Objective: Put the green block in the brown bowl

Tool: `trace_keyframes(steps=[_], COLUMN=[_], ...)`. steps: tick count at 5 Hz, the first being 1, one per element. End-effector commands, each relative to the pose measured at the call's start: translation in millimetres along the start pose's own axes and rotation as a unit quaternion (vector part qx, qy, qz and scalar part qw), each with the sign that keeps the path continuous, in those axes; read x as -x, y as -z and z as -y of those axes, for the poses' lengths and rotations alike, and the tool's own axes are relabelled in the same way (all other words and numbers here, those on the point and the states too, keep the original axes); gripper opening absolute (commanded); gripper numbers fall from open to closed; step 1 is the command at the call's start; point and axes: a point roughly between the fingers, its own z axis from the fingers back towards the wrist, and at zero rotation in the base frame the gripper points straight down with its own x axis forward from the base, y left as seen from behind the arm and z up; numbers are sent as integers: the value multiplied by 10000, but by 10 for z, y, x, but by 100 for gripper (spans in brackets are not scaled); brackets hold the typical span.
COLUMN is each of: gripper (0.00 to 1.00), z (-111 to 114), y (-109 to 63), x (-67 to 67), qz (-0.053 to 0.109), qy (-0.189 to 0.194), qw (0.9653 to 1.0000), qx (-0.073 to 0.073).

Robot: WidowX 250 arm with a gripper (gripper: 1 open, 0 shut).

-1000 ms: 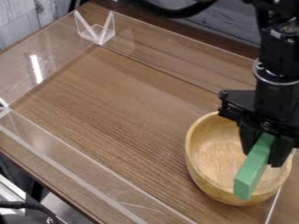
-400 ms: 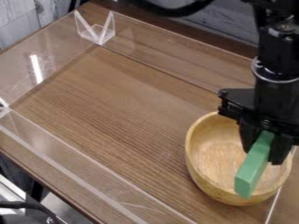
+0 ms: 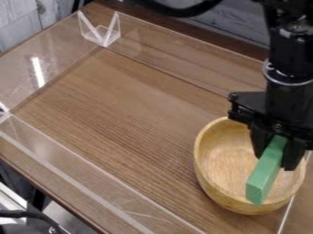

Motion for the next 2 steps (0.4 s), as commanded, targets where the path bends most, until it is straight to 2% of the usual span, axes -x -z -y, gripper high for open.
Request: trace_keyframes(steps=[1, 2], gripper=[0, 0], z=[20, 15], y=[-81, -69], x=[-84, -92], qz=[176, 175], qy=[-32, -45], qw=[9998, 9998], qx=[100, 105])
